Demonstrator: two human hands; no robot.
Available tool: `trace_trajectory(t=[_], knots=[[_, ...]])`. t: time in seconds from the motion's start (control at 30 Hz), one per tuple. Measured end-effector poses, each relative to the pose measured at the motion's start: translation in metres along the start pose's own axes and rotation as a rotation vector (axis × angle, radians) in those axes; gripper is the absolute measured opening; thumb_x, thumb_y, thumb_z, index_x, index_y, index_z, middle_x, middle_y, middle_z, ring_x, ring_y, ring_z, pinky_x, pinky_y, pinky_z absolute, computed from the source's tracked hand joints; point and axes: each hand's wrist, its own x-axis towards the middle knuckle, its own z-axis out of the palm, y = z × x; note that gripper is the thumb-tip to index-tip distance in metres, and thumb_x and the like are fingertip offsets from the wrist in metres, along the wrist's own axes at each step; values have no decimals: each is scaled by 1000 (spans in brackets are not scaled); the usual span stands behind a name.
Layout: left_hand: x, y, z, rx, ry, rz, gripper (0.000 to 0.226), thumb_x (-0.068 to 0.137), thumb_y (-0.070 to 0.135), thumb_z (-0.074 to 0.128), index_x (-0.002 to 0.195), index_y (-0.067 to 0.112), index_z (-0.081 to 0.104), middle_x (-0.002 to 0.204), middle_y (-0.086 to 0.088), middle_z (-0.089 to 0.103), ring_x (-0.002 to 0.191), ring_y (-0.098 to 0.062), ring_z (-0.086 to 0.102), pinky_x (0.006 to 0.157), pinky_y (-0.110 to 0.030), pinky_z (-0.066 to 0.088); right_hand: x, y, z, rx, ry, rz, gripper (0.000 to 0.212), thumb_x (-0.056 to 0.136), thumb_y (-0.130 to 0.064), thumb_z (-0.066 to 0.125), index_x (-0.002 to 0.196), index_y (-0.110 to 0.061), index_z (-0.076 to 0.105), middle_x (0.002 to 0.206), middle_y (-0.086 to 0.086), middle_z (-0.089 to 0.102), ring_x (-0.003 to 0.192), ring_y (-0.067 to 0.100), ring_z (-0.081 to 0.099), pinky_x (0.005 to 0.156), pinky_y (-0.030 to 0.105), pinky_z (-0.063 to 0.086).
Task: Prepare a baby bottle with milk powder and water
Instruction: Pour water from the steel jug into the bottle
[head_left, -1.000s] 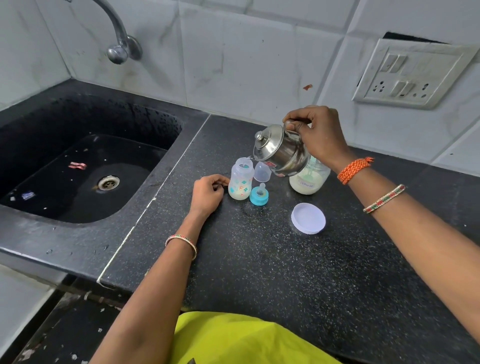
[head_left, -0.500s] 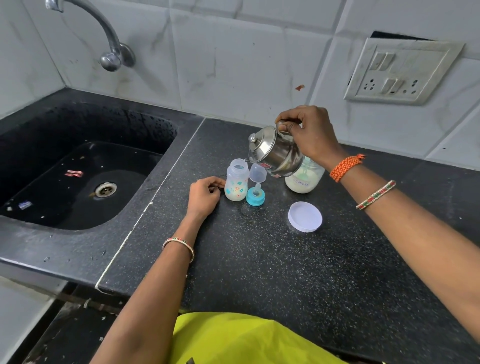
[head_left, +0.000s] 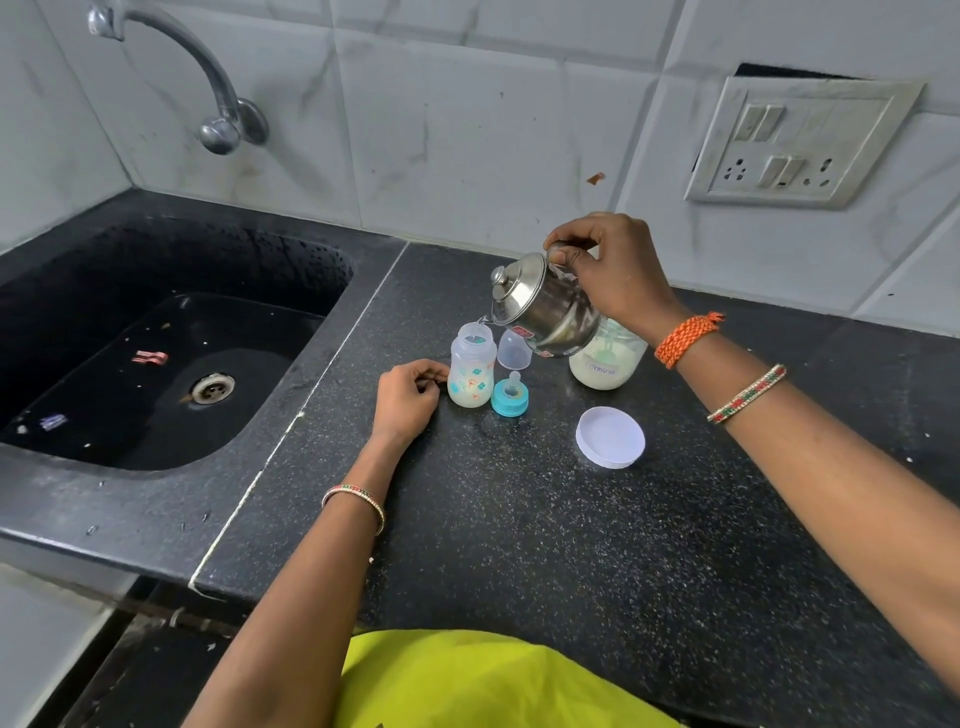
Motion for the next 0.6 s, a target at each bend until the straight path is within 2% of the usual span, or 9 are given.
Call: trace_trajectory(t=[0.1,0.23,0.47,0.6], knots=[[0,0,0,0,-3,1,37,80,-14,45,98,6,70,92,2,67,85,-8,64,76,-9,46,-1,1,1,9,-7,10,13,84,-5,65,95,-4,72,93,8,71,85,11,60,76,15,44],[0,0,0,0,-5,0,37,80,-14,45,98,6,70,92,3,67,85,-6,63,75,-6,46,1,2,-1,13,-5,13,14,85,-4,63,95,-6,72,91,4,68,83,8,57,68,1,39],[1,-2,0,5,-1,2,37,80,-14,46,96,8,70,90,5,66,80,5,60,70,-1,45,2,1,0,3,-12,0,13,85,-4,63,95,-5,72,95,9,69,84,9,56,67,-2,38],[1,-1,0,3,3,12,38,79,-14,45,96,8,70,89,5,67,79,6,60,70,0,45,2,1,0,-17,-31,-15,13,85,-4,63,95,-4,71,94,10,68,84,10,56,68,1,38]])
